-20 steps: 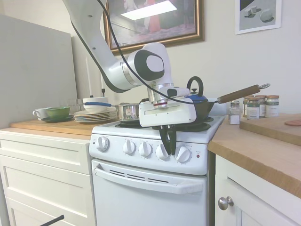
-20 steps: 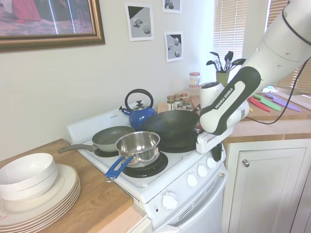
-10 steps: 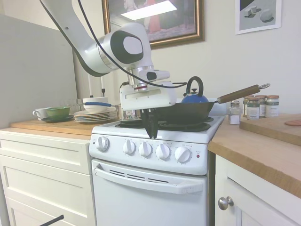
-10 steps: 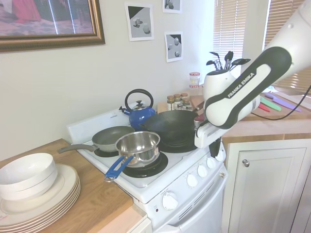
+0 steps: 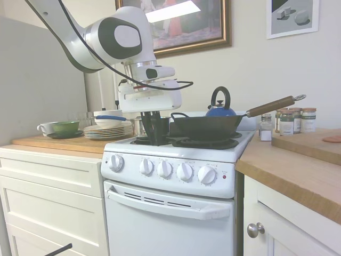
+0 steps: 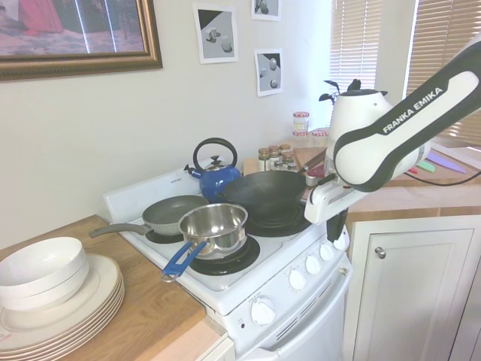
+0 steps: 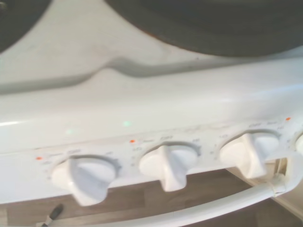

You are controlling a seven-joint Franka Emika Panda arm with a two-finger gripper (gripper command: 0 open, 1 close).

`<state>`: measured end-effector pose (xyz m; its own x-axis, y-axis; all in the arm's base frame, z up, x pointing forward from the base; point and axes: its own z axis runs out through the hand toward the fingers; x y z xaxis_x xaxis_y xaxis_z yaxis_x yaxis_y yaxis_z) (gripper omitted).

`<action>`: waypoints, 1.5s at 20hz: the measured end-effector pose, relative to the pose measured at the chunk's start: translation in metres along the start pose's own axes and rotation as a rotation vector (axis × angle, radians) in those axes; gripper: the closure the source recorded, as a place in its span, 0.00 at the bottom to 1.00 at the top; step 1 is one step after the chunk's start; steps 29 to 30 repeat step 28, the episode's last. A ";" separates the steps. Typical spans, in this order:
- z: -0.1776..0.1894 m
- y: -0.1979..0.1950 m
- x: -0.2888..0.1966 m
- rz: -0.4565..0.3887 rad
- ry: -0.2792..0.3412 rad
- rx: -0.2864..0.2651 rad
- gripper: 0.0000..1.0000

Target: Turn on the stove on the bottom right

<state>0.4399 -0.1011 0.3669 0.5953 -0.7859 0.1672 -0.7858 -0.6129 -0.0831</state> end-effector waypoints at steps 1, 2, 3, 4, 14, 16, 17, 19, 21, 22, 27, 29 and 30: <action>-0.001 0.001 -0.001 0.003 0.000 0.003 0.00; -0.003 0.001 -0.002 0.006 0.000 0.008 0.00; -0.005 0.001 -0.003 0.008 0.001 0.013 0.00; -0.008 0.001 -0.005 0.009 0.002 0.019 0.00; -0.029 -0.002 -0.014 0.007 -0.004 0.044 0.00; -0.029 -0.003 -0.015 0.005 -0.006 0.044 0.00; -0.030 -0.003 -0.016 0.004 -0.006 0.044 0.00; -0.030 -0.003 -0.016 0.003 -0.007 0.043 0.00; -0.030 -0.003 -0.016 0.001 -0.009 0.044 0.00; -0.030 -0.003 -0.016 0.000 -0.011 0.045 0.00; -0.030 -0.003 -0.017 -0.003 -0.016 0.044 0.00; -0.029 -0.003 -0.017 -0.003 -0.017 0.044 0.00; -0.029 -0.003 -0.017 -0.003 -0.017 0.044 0.00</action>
